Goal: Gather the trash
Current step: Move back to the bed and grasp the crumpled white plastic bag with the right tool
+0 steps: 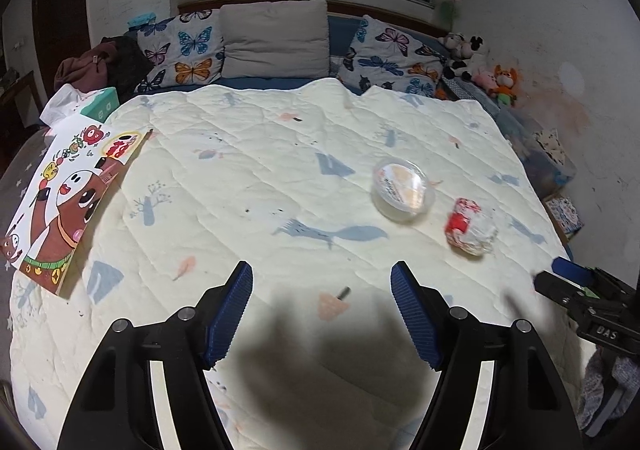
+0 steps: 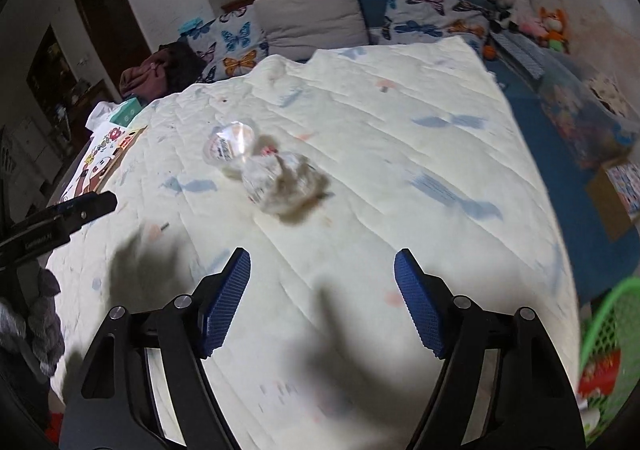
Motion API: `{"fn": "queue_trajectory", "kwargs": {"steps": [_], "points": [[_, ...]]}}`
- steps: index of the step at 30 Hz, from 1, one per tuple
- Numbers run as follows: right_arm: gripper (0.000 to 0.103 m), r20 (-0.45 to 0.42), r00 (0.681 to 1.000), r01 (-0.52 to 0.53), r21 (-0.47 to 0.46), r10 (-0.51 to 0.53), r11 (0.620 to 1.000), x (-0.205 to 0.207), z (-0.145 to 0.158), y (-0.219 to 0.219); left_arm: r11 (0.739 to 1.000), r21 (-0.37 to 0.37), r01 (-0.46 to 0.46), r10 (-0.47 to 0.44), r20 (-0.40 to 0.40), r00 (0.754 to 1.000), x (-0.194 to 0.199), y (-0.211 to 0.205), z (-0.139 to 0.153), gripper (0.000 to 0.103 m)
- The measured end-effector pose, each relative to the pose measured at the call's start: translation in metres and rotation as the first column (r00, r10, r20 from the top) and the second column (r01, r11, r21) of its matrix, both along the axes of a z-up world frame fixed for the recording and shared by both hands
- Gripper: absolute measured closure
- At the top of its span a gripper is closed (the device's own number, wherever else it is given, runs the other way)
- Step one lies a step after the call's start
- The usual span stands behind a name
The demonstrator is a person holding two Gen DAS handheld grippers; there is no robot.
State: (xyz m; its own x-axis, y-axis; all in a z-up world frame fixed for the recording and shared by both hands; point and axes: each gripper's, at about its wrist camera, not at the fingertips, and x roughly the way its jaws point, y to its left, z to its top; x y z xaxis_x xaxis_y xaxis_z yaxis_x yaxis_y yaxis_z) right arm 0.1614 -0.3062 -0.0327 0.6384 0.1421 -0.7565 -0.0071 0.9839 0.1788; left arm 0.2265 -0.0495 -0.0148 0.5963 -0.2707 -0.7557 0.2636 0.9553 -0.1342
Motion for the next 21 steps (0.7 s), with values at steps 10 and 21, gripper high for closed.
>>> {"fn": "queue_trajectory", "kwargs": {"steps": [10,21], "points": [[0.029,-0.018,0.999,-0.029,-0.024,0.029,0.999,0.057,-0.017,0.029,1.0,-0.007,-0.006,0.006,-0.01,1.0,0.017,0.008,-0.005,0.033],[0.051,-0.037,0.999,-0.011,-0.006,0.011,1.0,0.073,-0.026,0.024,0.998,0.02,0.067,-0.067,-0.017,0.998,0.028,-0.021,-0.017,0.03]]}}
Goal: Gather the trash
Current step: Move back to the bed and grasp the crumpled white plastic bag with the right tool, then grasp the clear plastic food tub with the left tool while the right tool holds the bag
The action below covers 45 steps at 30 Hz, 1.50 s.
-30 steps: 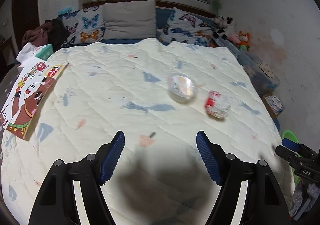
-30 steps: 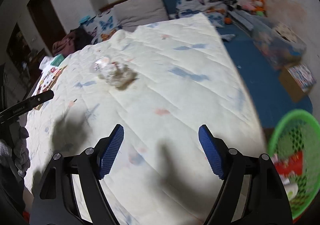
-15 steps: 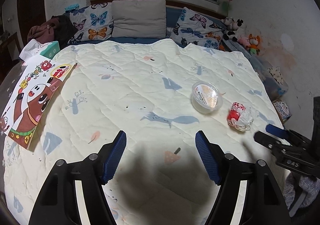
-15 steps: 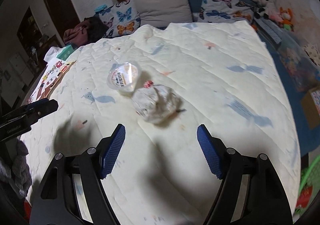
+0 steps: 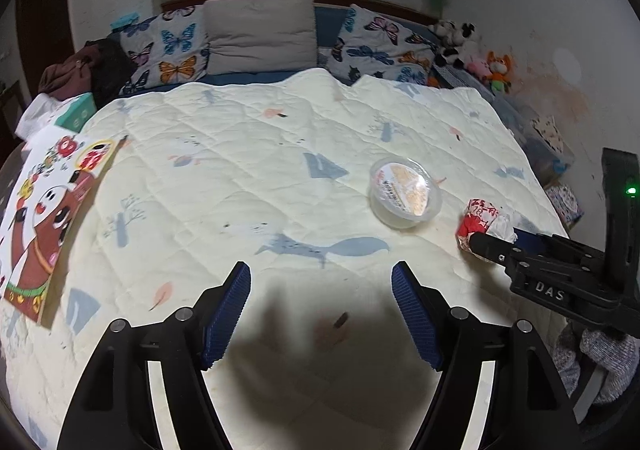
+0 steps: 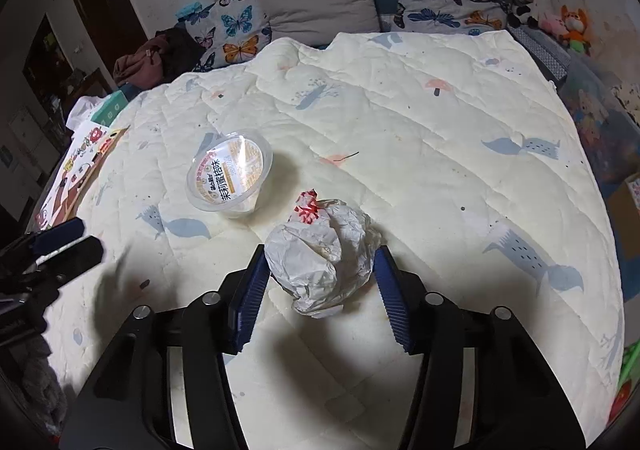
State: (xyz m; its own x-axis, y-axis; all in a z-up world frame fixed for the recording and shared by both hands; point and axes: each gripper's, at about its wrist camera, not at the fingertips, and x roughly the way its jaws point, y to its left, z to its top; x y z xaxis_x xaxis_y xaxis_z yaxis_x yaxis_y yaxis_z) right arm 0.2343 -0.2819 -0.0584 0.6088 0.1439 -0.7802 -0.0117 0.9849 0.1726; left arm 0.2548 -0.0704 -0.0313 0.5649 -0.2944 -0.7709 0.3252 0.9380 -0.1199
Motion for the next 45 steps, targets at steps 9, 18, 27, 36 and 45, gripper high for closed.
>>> {"fn": "queue_trajectory", "kwargs": {"steps": [9,18,27,36,45], "points": [[0.052,0.025,1.0,0.006,-0.041,-0.005,0.999,-0.03,0.009,-0.016,0.997,0.01,0.076,-0.076,0.005,0.997,0.014,-0.036,-0.005,0.022],[0.052,0.033,0.999,0.025,-0.035,-0.024,0.999,-0.054,0.013,-0.032,0.989,0.068,0.134,-0.135,0.014,0.991,0.031,-0.078,-0.017,0.021],[0.052,0.019,0.999,0.049,-0.034,-0.048,0.998,-0.064,0.007,-0.045,0.989,0.079,0.129,-0.129,-0.004,0.992,0.055,-0.094,-0.031,0.021],[0.052,0.023,0.998,0.065,-0.039,-0.064,0.997,-0.076,0.009,-0.053,0.993,0.017,0.113,-0.113,0.002,0.994,0.062,-0.092,-0.032,0.04],[0.052,0.038,0.996,0.084,-0.031,-0.083,0.996,-0.102,0.016,-0.059,0.99,0.0,0.141,-0.141,0.039,0.989,0.031,-0.086,-0.011,0.042]]}}
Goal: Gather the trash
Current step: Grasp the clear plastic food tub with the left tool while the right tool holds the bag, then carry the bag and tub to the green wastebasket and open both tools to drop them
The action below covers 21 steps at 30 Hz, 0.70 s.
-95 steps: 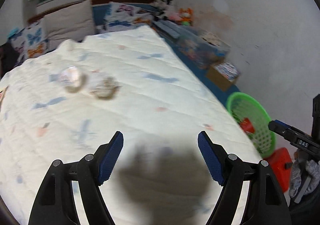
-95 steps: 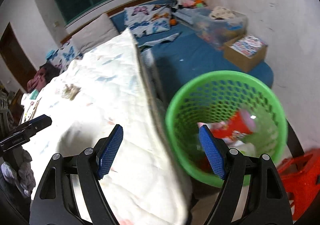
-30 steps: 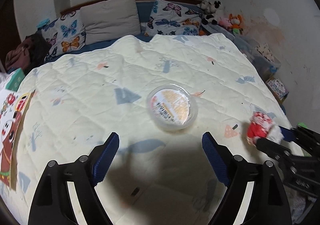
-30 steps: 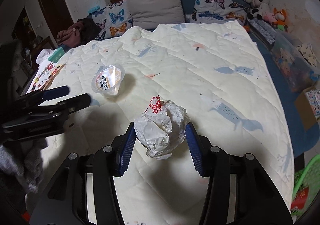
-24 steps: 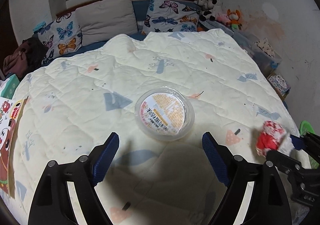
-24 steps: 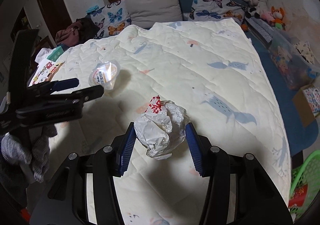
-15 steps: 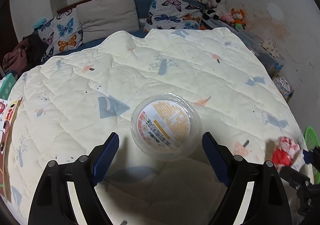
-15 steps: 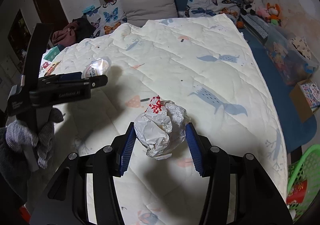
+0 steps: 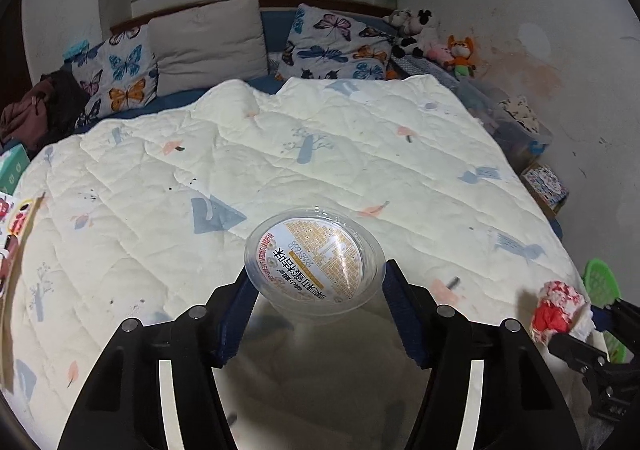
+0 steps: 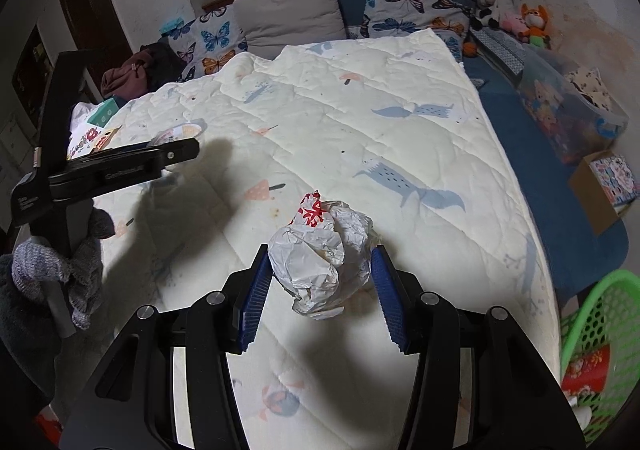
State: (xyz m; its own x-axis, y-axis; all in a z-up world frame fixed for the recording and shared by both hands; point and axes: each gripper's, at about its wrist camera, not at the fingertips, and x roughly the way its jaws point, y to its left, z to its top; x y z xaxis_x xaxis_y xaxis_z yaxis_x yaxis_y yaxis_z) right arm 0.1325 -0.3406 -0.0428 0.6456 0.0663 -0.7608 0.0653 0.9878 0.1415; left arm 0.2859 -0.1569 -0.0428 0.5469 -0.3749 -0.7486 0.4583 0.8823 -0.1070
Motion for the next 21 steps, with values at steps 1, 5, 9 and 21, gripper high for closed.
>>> {"fn": "queue_trajectory", "kwargs": {"steps": [1,5,9,21], "points": [[0.052,0.002,1.0,0.001,0.002,-0.001,1.0,-0.003,0.001,-0.001,1.0,-0.002,0.007,-0.007,0.004,1.0,-0.007,0.001,0.004,0.042],[0.052,0.009,1.0,0.014,0.001,-0.014,1.0,-0.022,0.006,-0.005,0.999,-0.008,0.04,-0.04,0.029,0.999,-0.036,0.004,0.018,0.042],[0.052,0.019,0.999,0.042,0.007,-0.042,0.999,-0.048,0.01,-0.013,0.997,-0.03,0.072,-0.07,0.035,0.997,-0.066,0.005,0.028,0.042],[0.052,0.02,0.978,0.209,-0.004,-0.209,0.978,-0.137,0.011,-0.073,0.982,-0.043,0.182,-0.179,0.067,0.982,-0.148,-0.011,0.044,0.042]]}}
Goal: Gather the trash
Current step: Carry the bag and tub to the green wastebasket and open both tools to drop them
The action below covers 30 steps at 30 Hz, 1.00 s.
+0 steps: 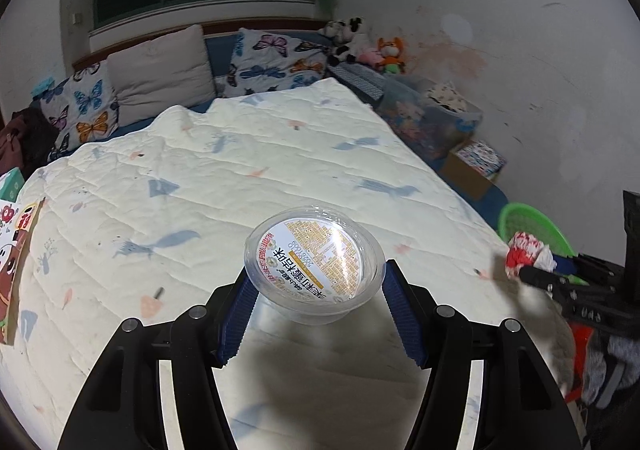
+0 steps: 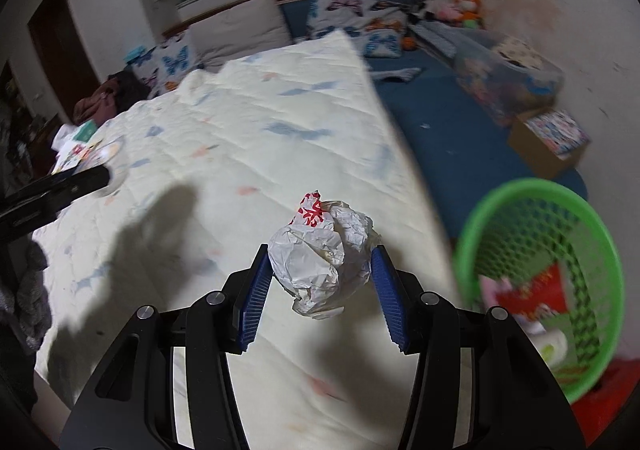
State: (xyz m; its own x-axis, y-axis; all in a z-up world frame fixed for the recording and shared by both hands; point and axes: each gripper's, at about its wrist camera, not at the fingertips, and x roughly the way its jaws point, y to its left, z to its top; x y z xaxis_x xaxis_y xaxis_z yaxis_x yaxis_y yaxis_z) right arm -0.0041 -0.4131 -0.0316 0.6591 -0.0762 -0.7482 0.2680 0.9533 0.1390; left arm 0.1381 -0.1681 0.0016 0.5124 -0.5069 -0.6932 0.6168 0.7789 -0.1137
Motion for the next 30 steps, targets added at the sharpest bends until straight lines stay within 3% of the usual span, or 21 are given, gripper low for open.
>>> {"fn": "queue_trajectory", "kwargs": {"steps": [15,21,30], "points": [[0.048,-0.057,0.968,0.24,-0.053,-0.243,0.969,-0.067,-0.008,-0.111,0.993,-0.018,0.113,-0.113,0.027,0.993,-0.05,-0.055,0.018,0.042],[0.037,-0.056,0.959,0.275,-0.021,-0.276,0.961,-0.074,-0.013,-0.129,0.987,-0.007,0.159,-0.159,0.025,0.987,-0.066,-0.078,0.018,0.042],[0.036,-0.034,0.958,0.284,-0.011,-0.284,0.959,-0.089,-0.007,-0.132,0.971,-0.003,0.239,-0.239,0.021,0.971,-0.09,-0.119,0.02,0.042]]}}
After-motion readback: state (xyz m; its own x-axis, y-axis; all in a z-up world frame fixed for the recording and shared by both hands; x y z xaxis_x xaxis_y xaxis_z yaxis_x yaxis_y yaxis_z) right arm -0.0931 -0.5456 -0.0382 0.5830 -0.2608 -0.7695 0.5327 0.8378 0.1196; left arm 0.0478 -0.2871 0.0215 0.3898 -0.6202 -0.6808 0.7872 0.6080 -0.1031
